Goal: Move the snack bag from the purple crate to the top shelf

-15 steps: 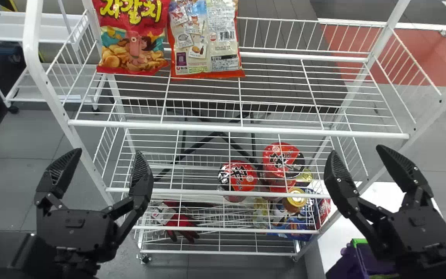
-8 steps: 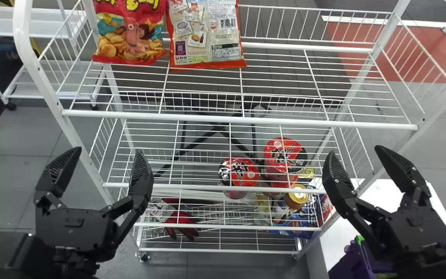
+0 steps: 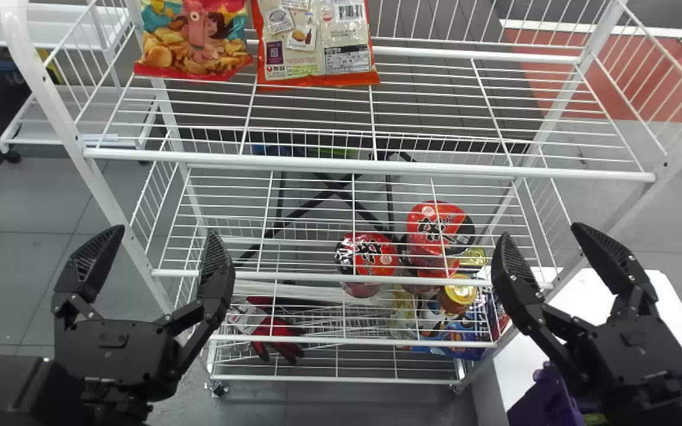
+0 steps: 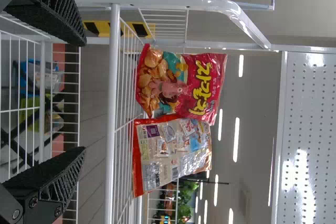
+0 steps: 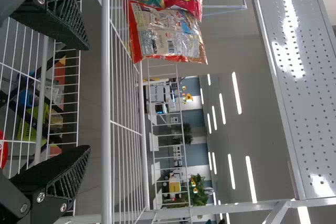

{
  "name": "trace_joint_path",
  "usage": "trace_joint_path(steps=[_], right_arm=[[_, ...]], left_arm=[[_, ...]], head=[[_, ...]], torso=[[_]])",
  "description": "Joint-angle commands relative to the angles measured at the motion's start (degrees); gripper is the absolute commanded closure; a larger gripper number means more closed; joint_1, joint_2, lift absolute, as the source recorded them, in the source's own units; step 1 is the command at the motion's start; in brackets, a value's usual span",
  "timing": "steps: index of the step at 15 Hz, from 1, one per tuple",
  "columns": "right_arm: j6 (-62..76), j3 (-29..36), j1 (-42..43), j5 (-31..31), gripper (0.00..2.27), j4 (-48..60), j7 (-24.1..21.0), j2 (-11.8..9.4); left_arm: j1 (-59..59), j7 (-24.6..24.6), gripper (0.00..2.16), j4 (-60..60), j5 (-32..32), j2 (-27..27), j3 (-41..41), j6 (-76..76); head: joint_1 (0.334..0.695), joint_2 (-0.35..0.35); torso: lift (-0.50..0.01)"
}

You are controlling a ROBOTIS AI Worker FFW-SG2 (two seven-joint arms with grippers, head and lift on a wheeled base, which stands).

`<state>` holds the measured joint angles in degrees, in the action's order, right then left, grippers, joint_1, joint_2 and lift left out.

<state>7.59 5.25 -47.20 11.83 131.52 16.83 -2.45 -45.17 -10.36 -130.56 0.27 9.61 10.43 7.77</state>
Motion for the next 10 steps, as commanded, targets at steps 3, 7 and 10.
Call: trace_joint_path(steps=[3, 7, 10], right_arm=[[0.0, 0.0, 0.0, 0.0, 0.16, -0.4, 0.6, -0.1], [0.0, 0.1, -0.2, 0.0, 0.16, -0.4, 1.4, -0.2], [0.4, 0.3, -0.4, 0.0, 0.16, -0.9, 1.5, -0.1]], left_arm=[[-0.1, 0.0, 0.11, 0.1, -0.2, -0.1, 0.3, 0.0], [-0.3, 0.0, 0.11, 0.3, -0.2, -0.1, 0.6, 0.0], [-0.3, -0.1, 0.11, 0.4, -0.2, -0.1, 0.6, 0.4]], head=[[0.695, -0.064], [0.695, -0.063], [0.695, -0.064]], torso=[[-0.228], [-0.244], [-0.256]])
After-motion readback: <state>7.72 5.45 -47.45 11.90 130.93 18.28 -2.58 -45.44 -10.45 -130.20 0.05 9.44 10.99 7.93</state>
